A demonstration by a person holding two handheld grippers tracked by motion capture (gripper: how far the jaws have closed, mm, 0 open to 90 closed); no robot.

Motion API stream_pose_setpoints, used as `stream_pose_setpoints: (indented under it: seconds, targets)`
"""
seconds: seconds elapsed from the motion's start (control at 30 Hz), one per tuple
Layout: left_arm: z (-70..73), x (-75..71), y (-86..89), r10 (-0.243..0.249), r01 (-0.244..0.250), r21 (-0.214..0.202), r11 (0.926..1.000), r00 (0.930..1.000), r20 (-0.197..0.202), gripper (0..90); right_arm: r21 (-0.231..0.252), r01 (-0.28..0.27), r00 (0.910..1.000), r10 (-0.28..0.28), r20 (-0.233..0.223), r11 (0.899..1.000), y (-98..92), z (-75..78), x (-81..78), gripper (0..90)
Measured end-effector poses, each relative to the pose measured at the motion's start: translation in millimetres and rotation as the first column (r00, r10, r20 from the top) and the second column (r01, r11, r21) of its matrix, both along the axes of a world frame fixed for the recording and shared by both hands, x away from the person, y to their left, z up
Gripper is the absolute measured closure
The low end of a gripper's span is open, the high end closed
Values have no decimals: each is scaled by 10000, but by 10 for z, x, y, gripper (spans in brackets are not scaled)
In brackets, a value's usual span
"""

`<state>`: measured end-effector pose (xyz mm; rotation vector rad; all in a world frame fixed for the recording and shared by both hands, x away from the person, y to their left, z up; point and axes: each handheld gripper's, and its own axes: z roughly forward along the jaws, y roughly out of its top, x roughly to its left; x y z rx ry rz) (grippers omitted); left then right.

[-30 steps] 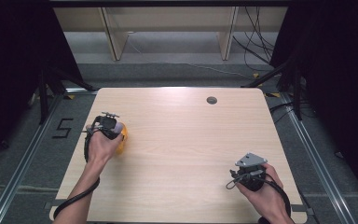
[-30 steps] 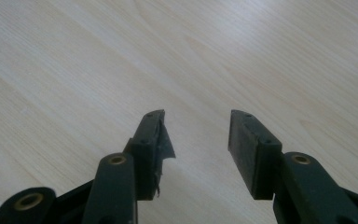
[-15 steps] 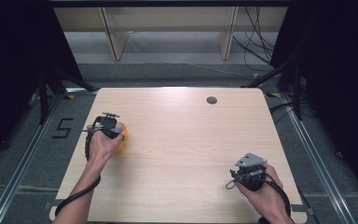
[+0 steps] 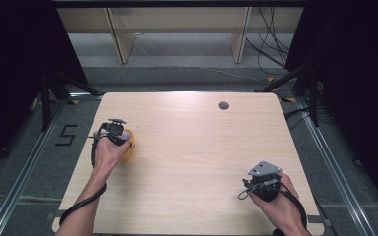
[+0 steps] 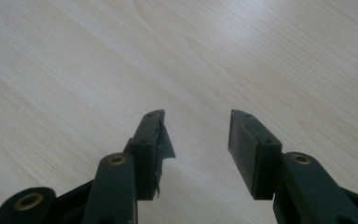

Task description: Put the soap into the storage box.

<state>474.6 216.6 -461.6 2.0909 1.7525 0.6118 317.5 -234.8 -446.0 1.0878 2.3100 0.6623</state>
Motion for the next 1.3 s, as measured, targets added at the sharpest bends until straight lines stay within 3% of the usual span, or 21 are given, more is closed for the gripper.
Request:
stream_pose_setpoints:
  seconds: [0.13, 0.3, 0.47, 0.53, 0.57, 0.6, 0.77, 0.87, 1.0, 1.17, 1.3]
  targets:
    - [1, 19, 8, -140, 144, 114, 9998, 9993, -359, 489, -1, 6, 10000, -6, 12, 10000, 1, 0, -1, 562]
    - [-11, 40, 10, -103, 103, 36, 9999, 9998, -159, 487, -10, -7, 10000, 7, 24, 10000, 2, -1, 0, 562]
    - [-14, 45, 14, -79, 80, 45, 10000, 9995, -313, 481, 19, 43, 10000, -43, -27, 10000, 2, 2, -4, 562]
    - [-19, 44, 30, -162, 158, -129, 9998, 9995, -278, 476, 44, 76, 10000, -75, -62, 10000, 5, 3, -5, 561]
    - [-32, 43, 32, -125, 124, -112, 9999, 9999, -70, 470, 42, 74, 10000, -74, -61, 10000, 4, 3, -5, 562]
    - [-14, 42, 35, -81, 79, -140, 9999, 9998, -189, 458, 42, 76, 10000, -75, -61, 10000, 4, 3, -5, 561]
    - [106, 26, 43, 16, -13, -312, 9995, 10000, 85, 440, 9, 13, 10000, -13, -11, 10000, 1, -1, -1, 561]
    - [147, 0, 63, 4, 13, -299, 9996, 9985, 555, 421, 47, 93, 9999, -92, -56, 9999, 6, 4, -7, 560]
    - [211, -50, 72, 43, -10, -491, 9988, 9978, 659, 411, 61, 94, 9999, -93, -53, 9999, 4, 4, -7, 559]
    - [328, -238, 122, -85, 219, -1075, 9940, 9923, 1239, 379, 136, 155, 9999, -154, -77, 9998, 3, 6, -10, 559]
    - [320, -472, 186, -316, 574, -1496, 9871, 9851, 1693, 340, 137, 133, 9999, -132, -64, 9998, 2, 6, -10, 558]
